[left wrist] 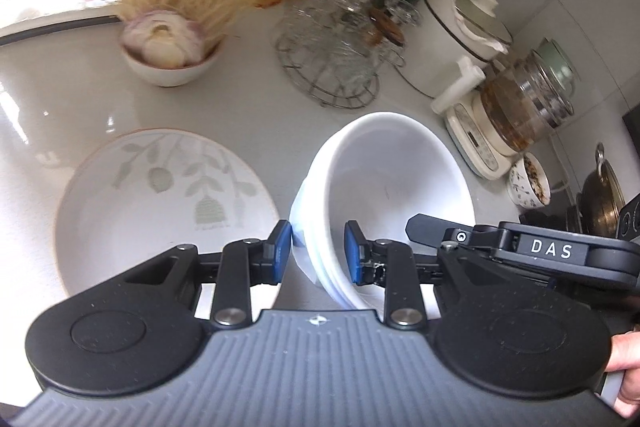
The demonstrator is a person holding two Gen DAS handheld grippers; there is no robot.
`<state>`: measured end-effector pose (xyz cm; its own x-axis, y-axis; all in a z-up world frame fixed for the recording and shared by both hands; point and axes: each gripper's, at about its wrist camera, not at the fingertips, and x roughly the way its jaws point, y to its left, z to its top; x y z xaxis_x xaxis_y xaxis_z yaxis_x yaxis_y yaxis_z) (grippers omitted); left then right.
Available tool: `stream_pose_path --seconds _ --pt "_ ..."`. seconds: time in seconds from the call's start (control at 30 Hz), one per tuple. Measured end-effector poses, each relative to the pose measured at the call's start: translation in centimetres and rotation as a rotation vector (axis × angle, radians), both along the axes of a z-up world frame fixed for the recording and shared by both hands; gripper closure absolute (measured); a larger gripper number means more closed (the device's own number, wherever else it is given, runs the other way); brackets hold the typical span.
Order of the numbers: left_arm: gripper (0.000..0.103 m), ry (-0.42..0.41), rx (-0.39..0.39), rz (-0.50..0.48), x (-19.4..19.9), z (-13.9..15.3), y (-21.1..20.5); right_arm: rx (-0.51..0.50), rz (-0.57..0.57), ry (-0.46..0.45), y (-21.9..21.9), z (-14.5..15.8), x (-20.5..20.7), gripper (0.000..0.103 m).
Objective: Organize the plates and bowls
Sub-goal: 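Lift the stacked bowls with both grippers and carry them onto the leaf plates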
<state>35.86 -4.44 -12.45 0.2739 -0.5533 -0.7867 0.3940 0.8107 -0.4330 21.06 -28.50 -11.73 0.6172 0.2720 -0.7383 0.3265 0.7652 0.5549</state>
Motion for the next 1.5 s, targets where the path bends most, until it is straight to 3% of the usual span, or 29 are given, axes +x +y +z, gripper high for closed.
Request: stream_pose_path --seconds 0.57,0.9,1.5 --pt "0.071 0.023 0.009 0.219 -0.8 -1.3 7.6 0.015 0.211 0.015 5.8 -0.9 3.8 0.081" --pt "0.071 0.047 0.017 0.316 -1.1 -2.8 10.0 0.002 0.301 0.068 8.1 -2.1 5.5 0.081" --pt "0.071 0.066 0.061 0.265 1.5 -5.8 9.3 -0.054 0.306 0.124 8.8 -4.8 8.5 0.081"
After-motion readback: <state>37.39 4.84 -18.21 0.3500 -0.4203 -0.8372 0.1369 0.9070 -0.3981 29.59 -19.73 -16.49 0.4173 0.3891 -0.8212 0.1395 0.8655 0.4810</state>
